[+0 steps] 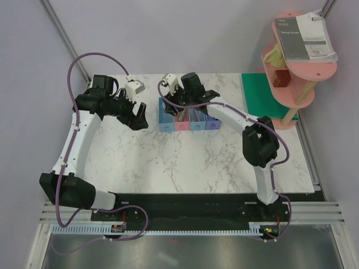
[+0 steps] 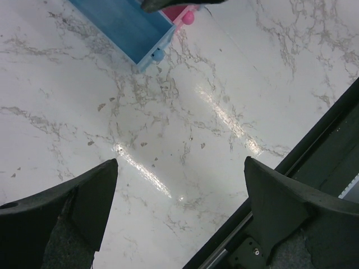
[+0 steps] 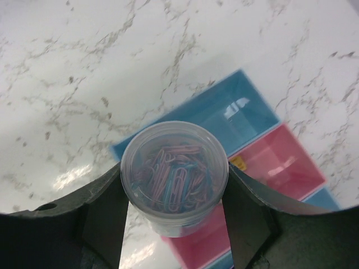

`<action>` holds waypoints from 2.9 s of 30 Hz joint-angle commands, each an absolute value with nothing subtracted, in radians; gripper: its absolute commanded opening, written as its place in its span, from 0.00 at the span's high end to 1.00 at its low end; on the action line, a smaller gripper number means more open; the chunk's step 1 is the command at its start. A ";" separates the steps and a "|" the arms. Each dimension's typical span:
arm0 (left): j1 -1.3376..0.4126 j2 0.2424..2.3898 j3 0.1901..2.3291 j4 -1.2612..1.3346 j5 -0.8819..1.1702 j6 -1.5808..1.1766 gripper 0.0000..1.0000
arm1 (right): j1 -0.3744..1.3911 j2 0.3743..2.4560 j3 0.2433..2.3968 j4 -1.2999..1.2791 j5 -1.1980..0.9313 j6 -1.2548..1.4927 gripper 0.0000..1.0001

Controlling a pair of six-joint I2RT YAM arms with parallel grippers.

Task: Sort the stationery into containers
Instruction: Place the stationery in the storage box, then reset both arms

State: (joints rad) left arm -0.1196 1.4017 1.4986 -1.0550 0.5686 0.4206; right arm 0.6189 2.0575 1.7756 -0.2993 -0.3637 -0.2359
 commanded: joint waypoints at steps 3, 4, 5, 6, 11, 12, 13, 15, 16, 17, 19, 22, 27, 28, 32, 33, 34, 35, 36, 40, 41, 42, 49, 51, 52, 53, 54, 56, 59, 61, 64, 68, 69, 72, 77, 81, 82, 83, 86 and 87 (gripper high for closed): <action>-0.114 1.348 1.546 -1.129 0.486 0.460 0.00 | 0.621 2.206 1.965 -0.046 -0.218 -0.242 1.00; -0.114 1.345 1.548 -1.132 0.473 0.460 0.00 | 0.623 2.236 1.980 -0.029 -0.207 -0.250 1.00; -0.114 1.339 1.549 -1.135 0.465 0.460 0.00 | 0.621 2.250 1.985 -0.011 -0.198 -0.252 1.00; -0.114 1.338 1.551 -1.140 0.454 0.454 0.00 | 0.623 2.264 1.988 0.030 -0.192 -0.253 1.00; -0.112 1.327 1.548 -1.149 0.440 0.434 0.00 | 0.627 2.338 2.003 0.110 -0.167 -0.256 1.00; -0.112 1.325 1.546 -1.152 0.436 0.437 0.00 | 0.630 2.347 2.005 0.135 -0.161 -0.256 1.00; -0.110 1.324 1.542 -1.157 0.431 0.440 0.00 | 0.629 2.362 2.008 0.144 -0.158 -0.255 1.00; -0.110 1.324 1.537 -1.161 0.411 0.446 0.00 | 0.632 2.378 2.017 0.162 -0.150 -0.253 1.00; -0.107 1.324 1.531 -1.164 0.413 0.446 0.00 | 0.630 2.390 2.022 0.170 -0.147 -0.249 1.00; -0.106 1.324 1.528 -1.166 0.411 0.448 0.00 | 0.632 2.399 2.028 0.172 -0.147 -0.244 1.00; -0.104 1.324 1.519 -1.166 0.416 0.445 0.00 | 0.632 2.414 2.036 0.179 -0.149 -0.233 1.00; -0.104 1.325 1.514 -1.167 0.419 0.443 0.00 | 0.637 2.428 2.033 0.196 -0.144 -0.212 1.00; -0.103 1.333 1.513 -1.166 0.423 0.442 0.00 | 0.643 2.431 2.003 0.216 -0.140 -0.186 1.00; -0.103 1.333 1.513 -1.166 0.428 0.443 0.00 | 0.644 2.428 1.993 0.219 -0.132 -0.184 1.00; -0.103 1.342 1.517 -1.166 0.436 0.442 0.00 | 0.644 2.415 1.960 0.230 -0.120 -0.179 0.96; -0.103 1.344 1.519 -1.164 0.439 0.443 0.00 | 0.644 2.411 1.954 0.233 -0.118 -0.179 0.92; -0.103 1.345 1.520 -1.164 0.440 0.442 0.00 | 0.643 2.405 1.944 0.235 -0.117 -0.183 0.82; -0.103 1.348 1.522 -1.166 0.442 0.440 0.00 | 0.644 2.402 1.937 0.238 -0.115 -0.184 0.77; -0.103 1.350 1.522 -1.166 0.443 0.440 0.00 | 0.644 2.401 1.933 0.242 -0.114 -0.186 0.73; -0.103 1.353 1.525 -1.164 0.446 0.443 0.00 | 0.644 2.388 1.913 0.247 -0.107 -0.187 0.55; -0.103 1.354 1.526 -1.164 0.448 0.440 0.00 | 0.644 2.387 1.911 0.248 -0.107 -0.189 0.53; -0.103 1.358 1.528 -1.164 0.451 0.440 0.00 | 0.646 2.384 1.908 0.249 -0.104 -0.189 0.49; -0.103 1.356 1.529 -1.164 0.460 0.437 0.00 | 0.644 2.365 1.894 0.245 -0.089 -0.199 0.32; -0.103 1.356 1.531 -1.164 0.462 0.436 0.00 | 0.644 2.356 1.885 0.245 -0.084 -0.209 0.29; -0.103 1.358 1.531 -1.166 0.463 0.436 0.00 | 0.644 2.353 1.882 0.245 -0.081 -0.209 0.28; -0.103 1.358 1.531 -1.164 0.466 0.436 0.00 | 0.644 2.350 1.876 0.245 -0.077 -0.210 0.26; -0.103 1.358 1.532 -1.164 0.466 0.433 0.00 | 0.644 2.347 1.872 0.248 -0.065 -0.210 0.20; -0.103 1.361 1.534 -1.163 0.468 0.433 0.00 | 0.644 2.342 1.865 0.256 -0.055 -0.209 0.15; -0.103 1.365 1.540 -1.163 0.469 0.431 0.00 | 0.644 2.342 1.867 0.256 -0.054 -0.215 0.13; -0.104 1.367 1.542 -1.161 0.469 0.431 0.00 | 0.643 2.339 1.868 0.253 -0.045 -0.216 0.12; -0.103 1.370 1.549 -1.160 0.474 0.425 0.00 | 0.644 2.312 1.881 0.221 -0.012 -0.222 0.11; -0.103 1.362 1.572 -1.158 0.494 0.414 0.00 | 0.643 2.188 1.911 0.118 0.054 -0.259 0.02; -0.103 1.365 1.580 -1.157 0.498 0.416 0.00 | 0.640 2.160 1.917 0.089 0.070 -0.270 0.02; -0.104 1.377 1.621 -1.154 0.486 0.399 0.00 | 0.634 2.037 1.931 -0.058 0.121 -0.333 0.02; -0.104 1.373 1.703 -1.141 0.482 0.384 0.00 | 0.574 1.789 1.896 -0.375 0.082 -0.425 0.02; -0.103 1.344 1.691 -1.063 0.491 0.312 0.00 | 0.456 1.657 1.913 -0.688 0.003 -0.445 0.02; -0.103 1.315 1.675 -1.040 0.511 0.283 0.00 | 0.431 1.601 1.892 -0.781 -0.032 -0.440 0.02; -0.103 1.299 1.633 -1.017 0.515 0.267 0.00 | 0.405 1.567 1.870 -0.813 -0.047 -0.437 0.02; -0.103 1.249 1.569 -0.950 0.508 0.232 0.00 | 0.299 1.432 1.772 -0.900 -0.124 -0.445 0.02; -0.103 1.241 1.562 -0.946 0.493 0.233 0.00 | 0.258 1.366 1.720 -0.922 -0.141 -0.445 0.02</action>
